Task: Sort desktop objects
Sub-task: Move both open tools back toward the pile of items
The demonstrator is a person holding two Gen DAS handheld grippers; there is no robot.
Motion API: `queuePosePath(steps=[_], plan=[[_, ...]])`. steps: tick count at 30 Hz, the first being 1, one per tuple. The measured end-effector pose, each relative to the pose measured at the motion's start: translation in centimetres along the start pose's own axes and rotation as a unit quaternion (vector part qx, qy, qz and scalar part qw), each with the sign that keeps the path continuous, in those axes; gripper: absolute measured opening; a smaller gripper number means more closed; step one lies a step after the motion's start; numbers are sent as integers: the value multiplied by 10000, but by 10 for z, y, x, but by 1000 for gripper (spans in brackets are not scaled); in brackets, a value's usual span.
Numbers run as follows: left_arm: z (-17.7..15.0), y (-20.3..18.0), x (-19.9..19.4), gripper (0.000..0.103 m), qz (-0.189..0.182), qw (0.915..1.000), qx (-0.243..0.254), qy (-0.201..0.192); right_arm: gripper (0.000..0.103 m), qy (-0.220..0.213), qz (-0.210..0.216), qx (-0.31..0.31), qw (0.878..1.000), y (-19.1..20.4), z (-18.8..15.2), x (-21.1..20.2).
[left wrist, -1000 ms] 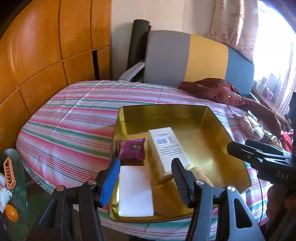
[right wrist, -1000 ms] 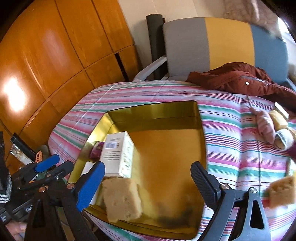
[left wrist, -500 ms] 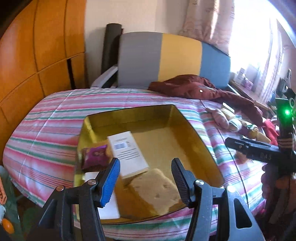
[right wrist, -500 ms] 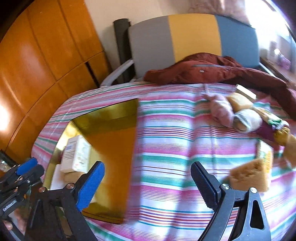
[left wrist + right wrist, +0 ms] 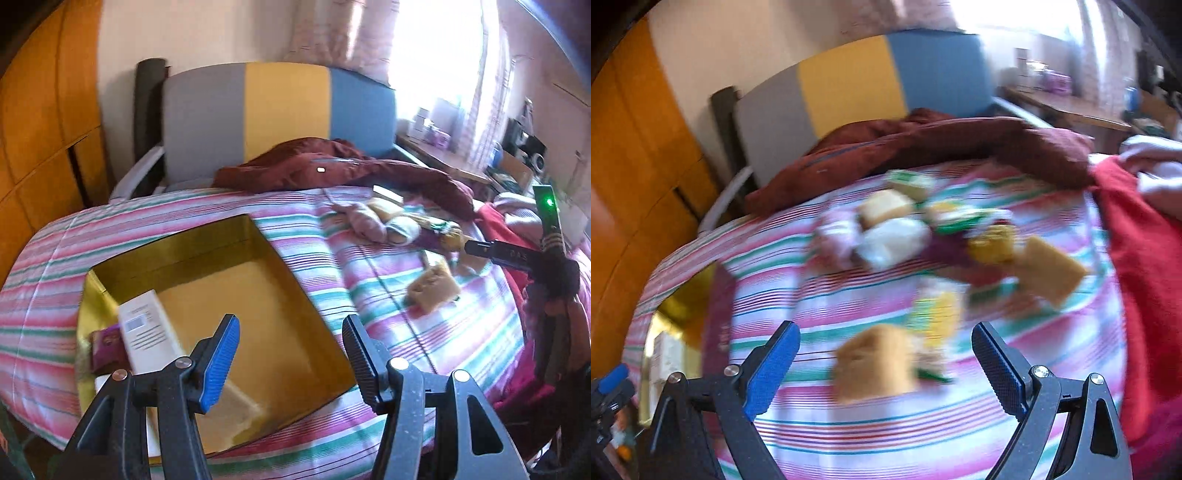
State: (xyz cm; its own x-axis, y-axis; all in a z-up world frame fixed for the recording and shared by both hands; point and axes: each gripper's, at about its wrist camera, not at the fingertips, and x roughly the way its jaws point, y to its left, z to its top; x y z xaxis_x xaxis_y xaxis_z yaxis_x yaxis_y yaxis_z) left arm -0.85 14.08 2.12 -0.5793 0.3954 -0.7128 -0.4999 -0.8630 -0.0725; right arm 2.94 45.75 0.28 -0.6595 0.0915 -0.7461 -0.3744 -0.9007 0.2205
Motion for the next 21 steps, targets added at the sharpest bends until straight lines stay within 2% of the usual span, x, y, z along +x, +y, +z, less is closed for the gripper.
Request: queuePosePath(steps=[5,10,15,21], plan=[[11,-26,11,59,-411,9990,122,141,95,-50,-392,378,9985,-53,8,-7],[20,-53,28,59,-744,9963,281,329,95,-145,-660,599,9959,-86,21,-9],[21,-79,49,59,-1012,9922,419,591,95,-191,-648,538,9963,-91,35,-3],[17,-94,73,59,-1216,9876,377,916,92,-237,-439,-38,9987,-73,53,19]])
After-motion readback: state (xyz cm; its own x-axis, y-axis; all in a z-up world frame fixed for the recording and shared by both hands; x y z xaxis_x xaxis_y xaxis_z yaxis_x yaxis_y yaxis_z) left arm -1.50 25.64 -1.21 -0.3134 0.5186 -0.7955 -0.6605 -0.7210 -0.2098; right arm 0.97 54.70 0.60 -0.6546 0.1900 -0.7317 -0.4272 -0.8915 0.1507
